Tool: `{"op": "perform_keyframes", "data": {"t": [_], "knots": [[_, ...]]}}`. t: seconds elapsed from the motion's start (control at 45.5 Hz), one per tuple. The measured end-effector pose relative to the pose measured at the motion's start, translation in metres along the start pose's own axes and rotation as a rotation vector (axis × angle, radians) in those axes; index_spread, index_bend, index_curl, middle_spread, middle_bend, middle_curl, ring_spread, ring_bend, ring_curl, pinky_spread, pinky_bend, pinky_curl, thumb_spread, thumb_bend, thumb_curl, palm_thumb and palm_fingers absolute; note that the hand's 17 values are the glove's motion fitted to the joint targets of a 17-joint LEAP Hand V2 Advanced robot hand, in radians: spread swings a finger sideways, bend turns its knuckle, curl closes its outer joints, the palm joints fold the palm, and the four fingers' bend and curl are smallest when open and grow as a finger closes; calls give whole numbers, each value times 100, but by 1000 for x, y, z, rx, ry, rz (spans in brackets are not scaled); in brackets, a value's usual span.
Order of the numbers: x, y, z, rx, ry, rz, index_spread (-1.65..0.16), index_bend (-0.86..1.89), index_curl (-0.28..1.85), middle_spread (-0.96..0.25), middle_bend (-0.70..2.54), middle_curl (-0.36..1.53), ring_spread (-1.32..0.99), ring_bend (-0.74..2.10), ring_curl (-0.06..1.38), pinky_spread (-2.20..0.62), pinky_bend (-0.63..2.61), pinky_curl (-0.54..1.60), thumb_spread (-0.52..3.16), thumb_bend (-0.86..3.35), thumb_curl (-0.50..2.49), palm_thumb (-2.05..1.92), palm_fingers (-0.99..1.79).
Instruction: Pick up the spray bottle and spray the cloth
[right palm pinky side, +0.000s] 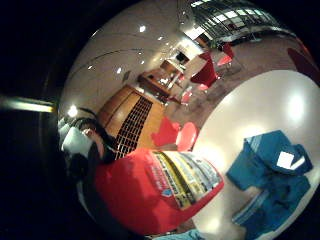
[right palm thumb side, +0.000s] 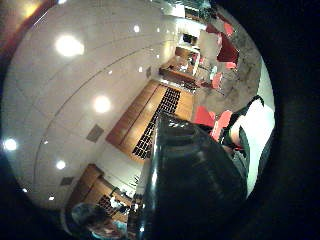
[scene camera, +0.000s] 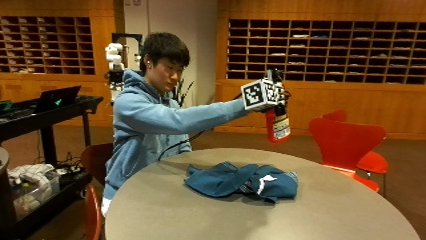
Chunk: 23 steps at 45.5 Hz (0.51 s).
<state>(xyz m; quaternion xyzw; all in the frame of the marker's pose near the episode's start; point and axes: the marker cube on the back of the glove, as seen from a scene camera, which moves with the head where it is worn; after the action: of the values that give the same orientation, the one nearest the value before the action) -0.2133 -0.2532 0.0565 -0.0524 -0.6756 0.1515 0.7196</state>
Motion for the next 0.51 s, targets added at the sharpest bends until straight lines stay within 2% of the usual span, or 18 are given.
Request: {"op": "perform_keyframes", "data": {"t": [0.198, 0.505], "knots": [[54, 8, 57, 1, 26, 28, -19, 47, 52, -12, 59, 49, -17, 62, 44, -20, 35, 37, 28, -3, 85, 87, 139], [114, 17, 102, -73, 17, 92, -19, 46, 52, -12, 58, 49, -17, 62, 44, -20, 35, 37, 28, -3, 85, 87, 138]]}}
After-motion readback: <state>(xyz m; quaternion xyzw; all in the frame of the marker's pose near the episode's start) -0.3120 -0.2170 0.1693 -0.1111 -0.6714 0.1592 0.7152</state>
